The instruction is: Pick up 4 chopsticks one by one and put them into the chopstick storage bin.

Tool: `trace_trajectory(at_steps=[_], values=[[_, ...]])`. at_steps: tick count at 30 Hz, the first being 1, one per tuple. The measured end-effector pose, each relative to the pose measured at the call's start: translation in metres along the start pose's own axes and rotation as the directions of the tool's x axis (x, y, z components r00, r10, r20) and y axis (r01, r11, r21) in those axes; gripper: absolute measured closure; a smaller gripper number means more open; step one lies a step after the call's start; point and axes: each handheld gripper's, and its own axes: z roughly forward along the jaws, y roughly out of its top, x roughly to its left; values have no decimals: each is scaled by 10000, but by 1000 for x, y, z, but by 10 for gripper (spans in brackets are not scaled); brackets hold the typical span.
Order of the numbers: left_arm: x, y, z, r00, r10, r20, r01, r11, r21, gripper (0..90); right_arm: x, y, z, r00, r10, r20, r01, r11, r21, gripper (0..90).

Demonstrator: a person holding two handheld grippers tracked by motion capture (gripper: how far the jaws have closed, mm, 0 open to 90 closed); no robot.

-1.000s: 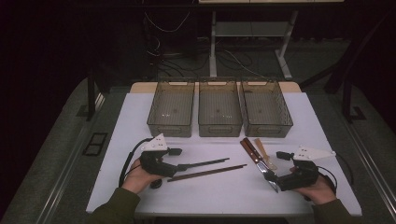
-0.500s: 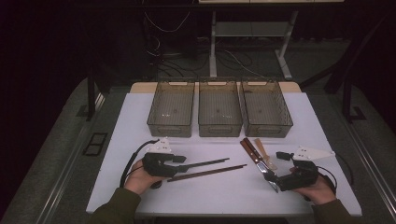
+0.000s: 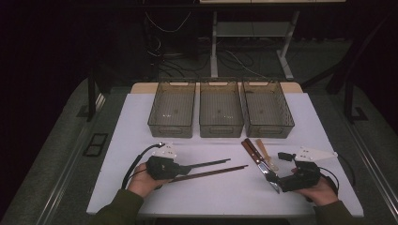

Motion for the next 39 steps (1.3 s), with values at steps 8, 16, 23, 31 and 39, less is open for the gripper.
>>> trace_trajectory(at_steps=[8,16,23,31,39], values=[[-3,-1,10,9999,119,-75,-114,9982,596,889,0,0,0,10000,-17,-6,17,10000,7,24],[-3,-1,13,9998,121,-167,-108,9969,773,889,0,0,0,10000,-14,-15,14,10000,-2,24],[-2,-1,14,9998,89,-189,-72,9962,872,889,0,0,0,10000,-9,-19,9,10000,-1,24],[0,-1,13,9994,37,-345,-8,9965,837,889,0,0,0,10000,1,-13,-1,10000,-7,24],[3,-2,13,9975,2,-700,56,9966,819,889,0,0,0,10000,14,-20,-14,10000,-8,24]])
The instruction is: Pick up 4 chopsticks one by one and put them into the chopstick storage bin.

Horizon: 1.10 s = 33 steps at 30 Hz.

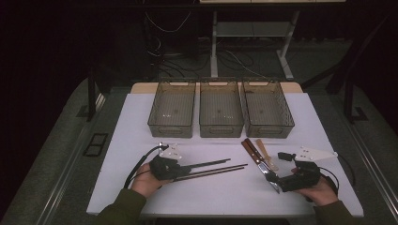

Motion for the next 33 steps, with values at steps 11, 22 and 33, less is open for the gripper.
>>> trace_trajectory(at_steps=[11,22,33], values=[[-2,0,-5,10000,55,45,-54,9999,-149,889,0,0,-1,10000,-63,-36,63,10000,-33,24],[-11,-1,-1,9991,297,292,-293,9994,-159,824,1,0,0,9999,-84,-60,84,10000,-5,24],[-13,1,5,9984,513,252,-512,9987,-64,807,1,0,1,9999,-92,-113,92,10000,22,24]])
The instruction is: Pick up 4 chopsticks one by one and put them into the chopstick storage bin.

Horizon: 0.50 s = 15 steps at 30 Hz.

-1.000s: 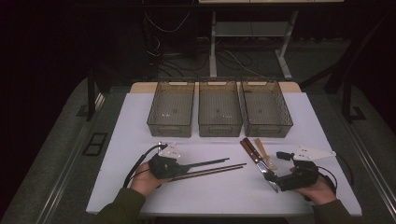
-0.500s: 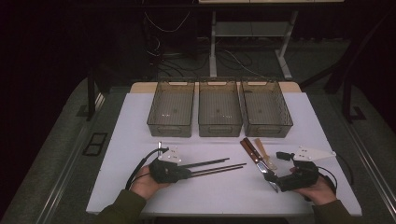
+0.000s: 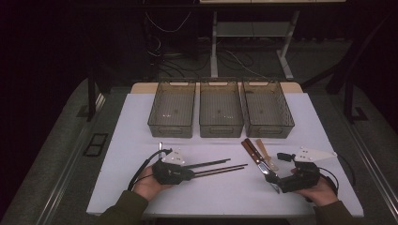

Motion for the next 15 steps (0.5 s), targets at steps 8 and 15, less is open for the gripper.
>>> trace_trajectory(at_steps=[8,15], values=[[-3,1,5,9998,178,49,-179,9995,273,803,0,0,0,10000,-29,-34,29,10000,-17,24],[-4,1,6,9993,361,-20,-361,9989,291,805,0,0,1,10000,-14,-49,14,10000,22,24]])
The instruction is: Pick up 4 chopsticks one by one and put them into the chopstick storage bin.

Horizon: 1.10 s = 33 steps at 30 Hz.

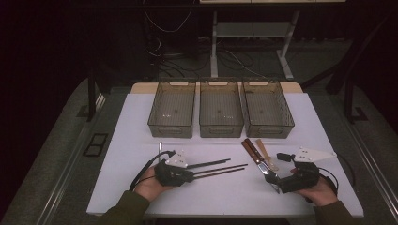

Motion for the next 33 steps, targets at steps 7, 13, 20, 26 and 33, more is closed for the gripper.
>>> trace_trajectory(at_steps=[7,13,20,26,33], values=[[-3,2,0,9991,362,-205,-357,9991,212,826,1,0,0,10000,-6,9,6,10000,7,24],[-3,2,0,9985,499,-204,-495,9986,176,836,0,0,0,10000,-28,-3,28,10000,-22,24],[-3,2,-1,9990,425,-159,-423,9990,170,836,0,0,-1,10000,-18,-1,18,10000,-45,24],[-1,1,-4,9998,196,15,-196,9998,-104,836,1,0,-1,10000,-20,-9,20,10000,-58,24],[-1,2,-9,9997,-17,240,25,9994,-340,836,1,-1,0,10000,-41,12,41,10000,-10,24]])
